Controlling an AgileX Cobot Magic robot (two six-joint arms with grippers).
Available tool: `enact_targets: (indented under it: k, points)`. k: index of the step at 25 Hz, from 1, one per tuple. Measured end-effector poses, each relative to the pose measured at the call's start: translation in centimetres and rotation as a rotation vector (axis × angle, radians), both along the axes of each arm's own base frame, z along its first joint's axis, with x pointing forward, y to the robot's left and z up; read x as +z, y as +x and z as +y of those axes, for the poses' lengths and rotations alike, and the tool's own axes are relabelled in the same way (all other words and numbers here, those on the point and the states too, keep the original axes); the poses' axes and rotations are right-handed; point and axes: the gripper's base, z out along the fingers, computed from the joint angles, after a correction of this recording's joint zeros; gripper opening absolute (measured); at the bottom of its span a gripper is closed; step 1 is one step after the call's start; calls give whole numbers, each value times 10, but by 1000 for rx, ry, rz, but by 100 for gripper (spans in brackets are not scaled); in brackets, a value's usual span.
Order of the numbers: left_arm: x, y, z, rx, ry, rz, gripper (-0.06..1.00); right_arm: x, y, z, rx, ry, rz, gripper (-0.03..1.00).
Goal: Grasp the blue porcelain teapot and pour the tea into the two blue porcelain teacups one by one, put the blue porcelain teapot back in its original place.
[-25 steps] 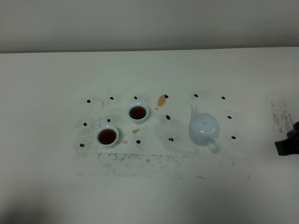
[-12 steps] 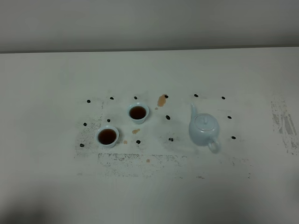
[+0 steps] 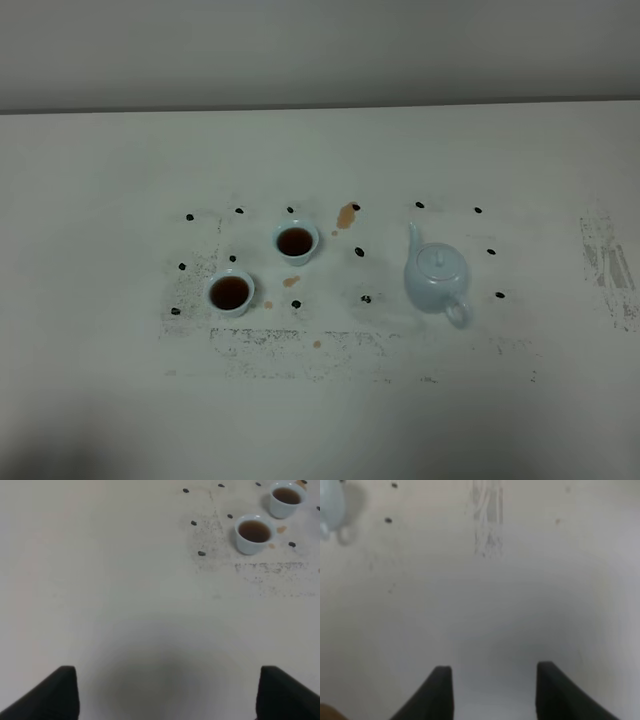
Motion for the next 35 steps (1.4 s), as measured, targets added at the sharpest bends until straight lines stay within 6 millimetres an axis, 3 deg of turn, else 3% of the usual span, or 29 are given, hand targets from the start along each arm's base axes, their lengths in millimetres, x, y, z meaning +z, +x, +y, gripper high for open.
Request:
enact_targets:
  k: [9, 35]
  points:
    - [0, 0, 0, 0, 0, 0, 73, -2, -26, -1, 39, -19, -156, 41]
    - [0, 0, 0, 1, -1, -1, 73, -3, -28, 11, 188, 2, -152, 40]
